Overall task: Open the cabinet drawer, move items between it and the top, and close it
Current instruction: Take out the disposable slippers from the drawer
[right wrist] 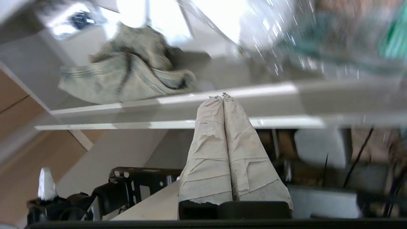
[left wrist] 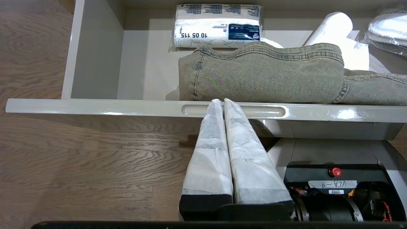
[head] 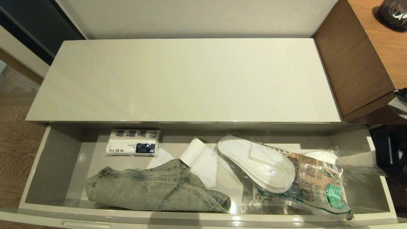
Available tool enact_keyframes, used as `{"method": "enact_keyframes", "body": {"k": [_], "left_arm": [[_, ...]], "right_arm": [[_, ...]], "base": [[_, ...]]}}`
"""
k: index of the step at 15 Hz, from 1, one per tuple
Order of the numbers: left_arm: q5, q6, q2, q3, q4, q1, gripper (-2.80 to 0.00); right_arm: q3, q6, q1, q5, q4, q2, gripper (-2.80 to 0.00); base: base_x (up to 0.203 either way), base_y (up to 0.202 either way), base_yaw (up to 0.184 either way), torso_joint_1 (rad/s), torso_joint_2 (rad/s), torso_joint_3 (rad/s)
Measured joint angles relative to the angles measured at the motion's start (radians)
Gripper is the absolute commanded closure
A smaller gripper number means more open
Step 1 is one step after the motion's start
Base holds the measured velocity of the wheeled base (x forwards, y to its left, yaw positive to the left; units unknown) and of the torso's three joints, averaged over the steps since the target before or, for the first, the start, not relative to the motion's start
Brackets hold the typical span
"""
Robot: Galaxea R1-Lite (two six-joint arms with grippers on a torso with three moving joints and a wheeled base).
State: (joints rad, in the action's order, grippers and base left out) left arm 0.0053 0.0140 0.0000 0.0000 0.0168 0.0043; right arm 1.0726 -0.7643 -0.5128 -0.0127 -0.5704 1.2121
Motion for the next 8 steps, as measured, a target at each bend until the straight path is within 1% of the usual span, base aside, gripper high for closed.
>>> {"method": "enact_keyframes", "body": {"k": [1, 3, 6, 8], "left_arm": [[0.0, -0.001, 0.0, 0.0, 0.0, 0.0, 0.0], [0.0, -0.001, 0.0, 0.0, 0.0, 0.0, 0.0], [0.0, -0.001, 0.0, 0.0, 0.0, 0.0, 0.0], [0.0, 0.0, 0.0, 0.0, 0.0, 0.0, 0.0]], "right_arm": [[0.026, 0.016, 0.001, 0.016, 0.0, 0.0, 0.0], [0.047, 0.055, 0.001, 0.073, 0.003, 0.014, 0.0], [0.055, 0.104, 0.001, 0.088, 0.004, 0.062, 0.0], [0.053, 0.125, 0.001, 0.108, 0.03, 0.117, 0.0]], "base": [[0.0, 0.0, 0.0, 0.0, 0.0, 0.0], [0.0, 0.0, 0.0, 0.0, 0.0, 0.0], [0.0, 0.0, 0.0, 0.0, 0.0, 0.0], [0.0, 0.0, 0.0, 0.0, 0.0, 0.0]]}}
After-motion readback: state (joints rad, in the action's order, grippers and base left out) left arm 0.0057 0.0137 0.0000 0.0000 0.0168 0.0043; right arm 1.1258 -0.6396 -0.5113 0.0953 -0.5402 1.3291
